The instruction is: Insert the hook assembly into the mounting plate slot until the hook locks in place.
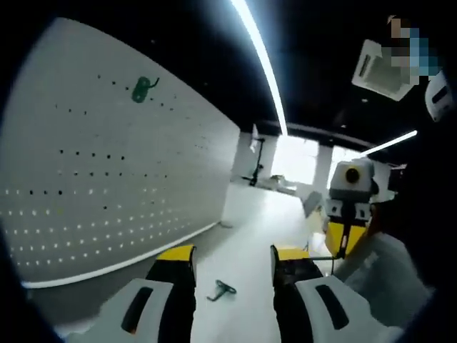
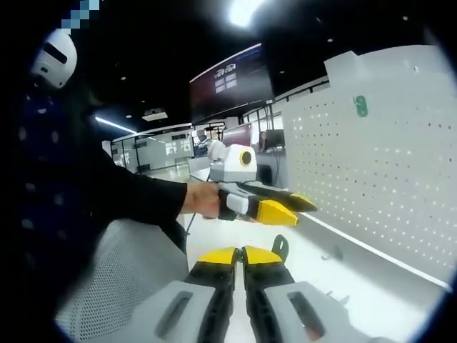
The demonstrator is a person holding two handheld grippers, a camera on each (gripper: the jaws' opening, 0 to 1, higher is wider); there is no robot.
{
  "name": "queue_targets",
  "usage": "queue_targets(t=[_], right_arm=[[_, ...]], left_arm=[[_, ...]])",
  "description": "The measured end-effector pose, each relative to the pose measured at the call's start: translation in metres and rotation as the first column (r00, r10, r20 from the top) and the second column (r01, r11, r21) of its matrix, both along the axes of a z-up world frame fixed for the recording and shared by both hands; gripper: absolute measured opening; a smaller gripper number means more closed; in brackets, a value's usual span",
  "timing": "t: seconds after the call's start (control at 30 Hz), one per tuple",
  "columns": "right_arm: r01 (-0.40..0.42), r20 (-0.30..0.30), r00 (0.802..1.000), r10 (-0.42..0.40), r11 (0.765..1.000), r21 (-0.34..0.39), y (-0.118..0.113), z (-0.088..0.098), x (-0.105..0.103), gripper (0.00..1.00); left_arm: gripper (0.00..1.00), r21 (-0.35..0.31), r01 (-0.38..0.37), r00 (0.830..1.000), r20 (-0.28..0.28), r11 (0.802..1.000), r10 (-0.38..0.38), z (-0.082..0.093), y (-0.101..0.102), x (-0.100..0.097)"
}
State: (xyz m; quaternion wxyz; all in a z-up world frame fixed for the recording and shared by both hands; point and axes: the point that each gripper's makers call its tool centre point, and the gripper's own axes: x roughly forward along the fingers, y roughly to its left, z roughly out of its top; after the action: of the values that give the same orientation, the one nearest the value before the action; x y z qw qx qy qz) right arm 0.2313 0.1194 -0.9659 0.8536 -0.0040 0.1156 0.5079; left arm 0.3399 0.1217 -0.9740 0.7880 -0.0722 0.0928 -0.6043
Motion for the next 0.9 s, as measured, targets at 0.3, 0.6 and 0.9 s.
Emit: queue_targets(t=[0.3, 0.6, 0.9], right_arm=[[0.000, 0.017, 1.000, 0.000, 1.000, -0.001, 0.000, 0.010, 0.002, 0.01], [0.004, 0.049, 0.999, -0.003, 1.000, -0.010, -0.009, 0.028, 0.010, 0.01], [0.012, 0.106, 0.994, -0.009, 1.000, -0.027, -0.018, 0.054, 0.026, 0.01]], left_arm=[[0.40, 0.009, -0.009, 1.000, 0.005, 1.000, 0.009, -0.001, 0.002, 0.003], [0.38, 0.018, -0.003, 1.000, 0.007, 1.000, 0.003, -0.002, 0.002, 0.001], [0.38, 0.022, 0.004, 1.000, 0.014, 1.000, -0.004, -0.001, 0.001, 0.000]])
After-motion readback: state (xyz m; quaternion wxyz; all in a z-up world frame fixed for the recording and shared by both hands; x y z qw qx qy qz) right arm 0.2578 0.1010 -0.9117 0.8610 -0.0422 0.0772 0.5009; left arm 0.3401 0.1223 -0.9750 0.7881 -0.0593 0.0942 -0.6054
